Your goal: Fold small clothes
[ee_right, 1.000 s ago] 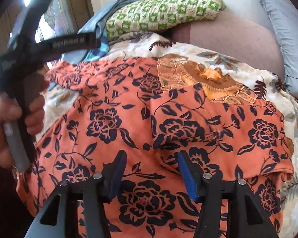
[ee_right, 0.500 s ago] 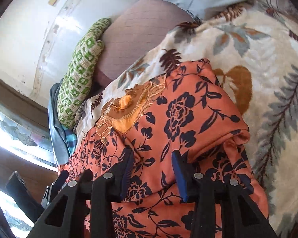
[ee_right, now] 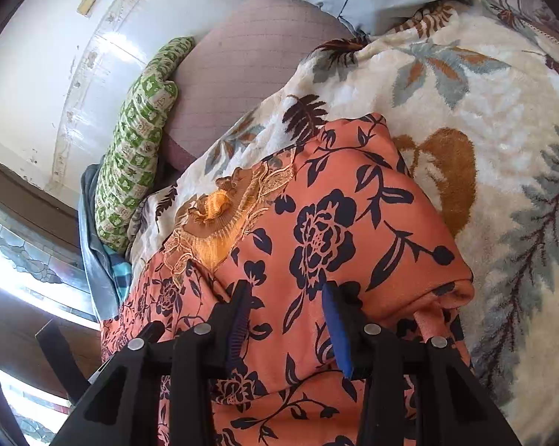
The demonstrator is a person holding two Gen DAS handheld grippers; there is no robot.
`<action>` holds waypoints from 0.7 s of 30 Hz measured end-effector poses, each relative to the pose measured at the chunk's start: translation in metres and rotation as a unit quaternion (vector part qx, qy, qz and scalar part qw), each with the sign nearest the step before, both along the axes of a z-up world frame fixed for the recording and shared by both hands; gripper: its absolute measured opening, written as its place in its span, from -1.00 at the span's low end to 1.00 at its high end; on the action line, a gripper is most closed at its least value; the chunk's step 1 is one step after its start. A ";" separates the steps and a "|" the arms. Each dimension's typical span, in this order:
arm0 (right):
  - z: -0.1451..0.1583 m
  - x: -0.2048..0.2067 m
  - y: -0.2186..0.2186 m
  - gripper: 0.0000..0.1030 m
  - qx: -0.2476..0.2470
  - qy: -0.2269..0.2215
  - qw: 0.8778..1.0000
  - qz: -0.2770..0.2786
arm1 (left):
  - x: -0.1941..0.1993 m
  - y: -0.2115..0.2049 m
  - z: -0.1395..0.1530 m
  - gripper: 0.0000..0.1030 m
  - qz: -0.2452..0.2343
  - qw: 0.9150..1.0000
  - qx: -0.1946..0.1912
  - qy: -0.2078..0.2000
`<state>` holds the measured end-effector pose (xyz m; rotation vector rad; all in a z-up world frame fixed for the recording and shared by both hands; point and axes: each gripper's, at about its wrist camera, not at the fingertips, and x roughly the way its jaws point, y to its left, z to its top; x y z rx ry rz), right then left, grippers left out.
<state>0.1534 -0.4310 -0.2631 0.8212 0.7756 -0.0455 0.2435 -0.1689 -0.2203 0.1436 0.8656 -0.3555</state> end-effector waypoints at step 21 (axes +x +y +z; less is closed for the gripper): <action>-0.012 0.041 0.016 -0.17 0.156 -0.039 0.987 0.004 | -0.016 -0.040 -0.031 -0.47 -0.063 0.995 0.071 -0.017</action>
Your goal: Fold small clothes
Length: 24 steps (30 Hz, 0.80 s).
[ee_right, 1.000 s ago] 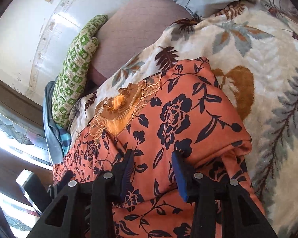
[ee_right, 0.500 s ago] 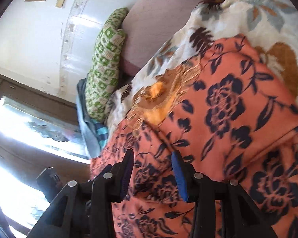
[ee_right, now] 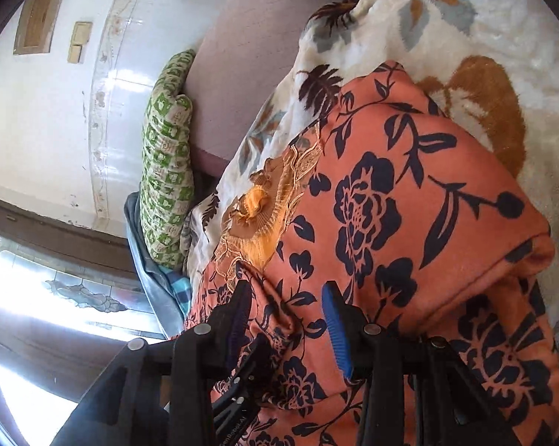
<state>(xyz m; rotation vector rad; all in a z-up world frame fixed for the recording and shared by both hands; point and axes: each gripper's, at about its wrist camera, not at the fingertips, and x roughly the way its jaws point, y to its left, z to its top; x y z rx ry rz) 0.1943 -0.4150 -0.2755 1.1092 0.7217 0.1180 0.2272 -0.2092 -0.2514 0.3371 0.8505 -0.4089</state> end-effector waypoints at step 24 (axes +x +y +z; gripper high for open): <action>-0.038 -0.021 0.009 -0.17 -0.009 0.058 0.998 0.001 | 0.041 0.184 0.053 -0.65 0.244 0.956 -0.160 0.010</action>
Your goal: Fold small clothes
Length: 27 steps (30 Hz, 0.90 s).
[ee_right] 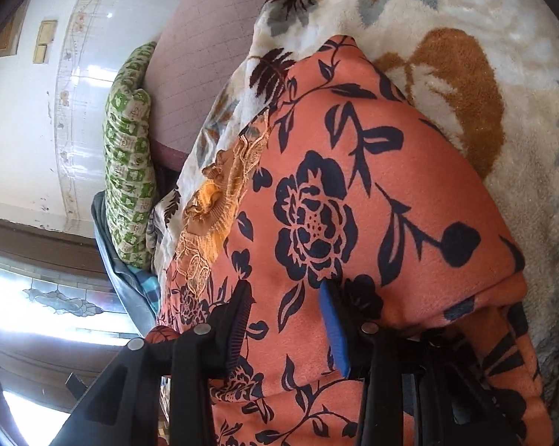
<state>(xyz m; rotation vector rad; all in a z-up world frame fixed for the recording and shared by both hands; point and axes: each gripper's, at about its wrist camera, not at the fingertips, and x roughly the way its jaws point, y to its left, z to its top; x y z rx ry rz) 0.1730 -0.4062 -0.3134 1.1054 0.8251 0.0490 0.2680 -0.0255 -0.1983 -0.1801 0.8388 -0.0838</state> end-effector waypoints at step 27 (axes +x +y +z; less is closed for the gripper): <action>0.045 0.027 0.103 -0.12 -0.210 -0.046 0.952 0.219 | 0.026 -0.043 -0.029 -0.88 -0.090 0.995 0.034 0.008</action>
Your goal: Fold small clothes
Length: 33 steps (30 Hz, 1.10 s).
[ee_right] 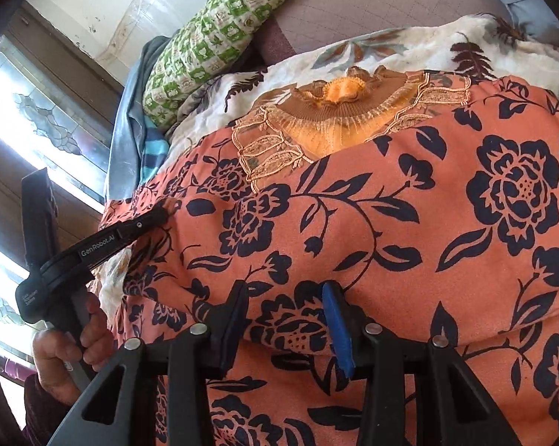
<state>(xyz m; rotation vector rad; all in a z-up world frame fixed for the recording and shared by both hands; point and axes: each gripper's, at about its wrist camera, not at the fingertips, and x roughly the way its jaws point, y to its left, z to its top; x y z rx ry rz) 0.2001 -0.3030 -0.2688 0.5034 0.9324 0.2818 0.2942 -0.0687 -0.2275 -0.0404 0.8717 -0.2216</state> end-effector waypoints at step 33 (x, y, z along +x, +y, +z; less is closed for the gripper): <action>-0.008 -0.004 0.032 0.55 -0.072 -0.044 0.996 0.036 | 0.045 0.426 -0.035 0.47 0.363 0.856 -0.363 0.052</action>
